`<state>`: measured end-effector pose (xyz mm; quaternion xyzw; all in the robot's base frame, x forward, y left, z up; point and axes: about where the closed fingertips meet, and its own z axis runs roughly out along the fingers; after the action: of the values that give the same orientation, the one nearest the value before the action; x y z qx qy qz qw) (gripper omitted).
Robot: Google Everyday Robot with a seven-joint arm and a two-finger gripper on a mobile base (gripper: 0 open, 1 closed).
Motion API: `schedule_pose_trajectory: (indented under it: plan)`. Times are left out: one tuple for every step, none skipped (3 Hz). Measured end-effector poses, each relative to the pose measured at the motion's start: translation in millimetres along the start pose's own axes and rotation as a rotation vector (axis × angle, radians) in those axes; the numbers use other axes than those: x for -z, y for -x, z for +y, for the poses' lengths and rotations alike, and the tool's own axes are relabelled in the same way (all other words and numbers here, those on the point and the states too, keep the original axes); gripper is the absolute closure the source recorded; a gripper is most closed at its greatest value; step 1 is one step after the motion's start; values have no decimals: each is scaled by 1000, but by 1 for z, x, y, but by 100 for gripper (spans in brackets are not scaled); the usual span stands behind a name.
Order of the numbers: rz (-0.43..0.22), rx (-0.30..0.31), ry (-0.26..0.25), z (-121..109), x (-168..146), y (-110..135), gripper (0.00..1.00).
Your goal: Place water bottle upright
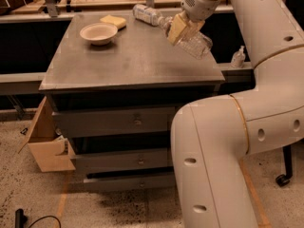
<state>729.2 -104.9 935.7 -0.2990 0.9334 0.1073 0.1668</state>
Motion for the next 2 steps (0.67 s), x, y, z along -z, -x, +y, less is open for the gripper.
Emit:
schedule_pose_trajectory:
  plan:
    - [54,-32,13,1,-11,-10,100]
    - [91,-79,11,2,-12,-19,100]
